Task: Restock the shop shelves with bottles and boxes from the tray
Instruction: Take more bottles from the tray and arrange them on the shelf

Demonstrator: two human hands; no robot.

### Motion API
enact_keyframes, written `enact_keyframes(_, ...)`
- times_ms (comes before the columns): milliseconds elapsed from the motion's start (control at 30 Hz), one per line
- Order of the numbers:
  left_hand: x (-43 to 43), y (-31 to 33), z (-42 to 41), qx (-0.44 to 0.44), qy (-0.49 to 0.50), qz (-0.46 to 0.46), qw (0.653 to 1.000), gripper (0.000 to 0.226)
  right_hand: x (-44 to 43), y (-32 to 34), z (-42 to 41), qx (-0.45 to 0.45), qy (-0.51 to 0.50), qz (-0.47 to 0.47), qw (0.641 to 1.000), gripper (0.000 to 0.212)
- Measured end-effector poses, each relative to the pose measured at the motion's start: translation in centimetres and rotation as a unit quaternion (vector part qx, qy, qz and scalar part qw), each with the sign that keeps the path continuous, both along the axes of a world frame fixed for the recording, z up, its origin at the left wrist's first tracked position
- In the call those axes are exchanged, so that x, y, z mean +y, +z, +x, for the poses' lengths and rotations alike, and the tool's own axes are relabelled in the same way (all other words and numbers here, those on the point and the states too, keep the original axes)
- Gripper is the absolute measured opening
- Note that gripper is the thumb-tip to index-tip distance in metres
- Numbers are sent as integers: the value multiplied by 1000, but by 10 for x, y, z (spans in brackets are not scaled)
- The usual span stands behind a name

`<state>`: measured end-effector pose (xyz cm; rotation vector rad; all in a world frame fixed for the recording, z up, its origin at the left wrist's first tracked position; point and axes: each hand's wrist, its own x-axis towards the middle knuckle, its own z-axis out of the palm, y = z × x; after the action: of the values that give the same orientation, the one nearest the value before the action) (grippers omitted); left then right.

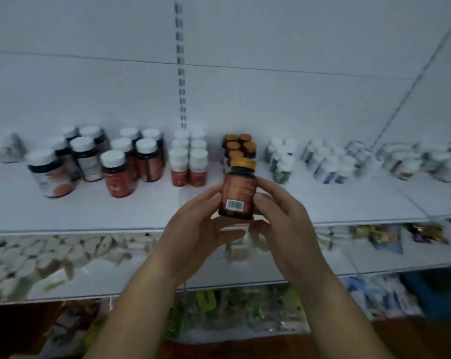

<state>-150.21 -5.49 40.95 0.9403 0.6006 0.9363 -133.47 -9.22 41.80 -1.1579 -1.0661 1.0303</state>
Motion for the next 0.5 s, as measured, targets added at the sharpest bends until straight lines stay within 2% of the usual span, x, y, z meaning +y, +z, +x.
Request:
enact_keyframes(267,-42,17,264,60,-91,74,991,31,-94,13,243,0,-186,-7,982,28)
enact_keyframes(500,-59,19,427,58,-185,132,972,36,-149,18,378,-23,-301,1,953,30)
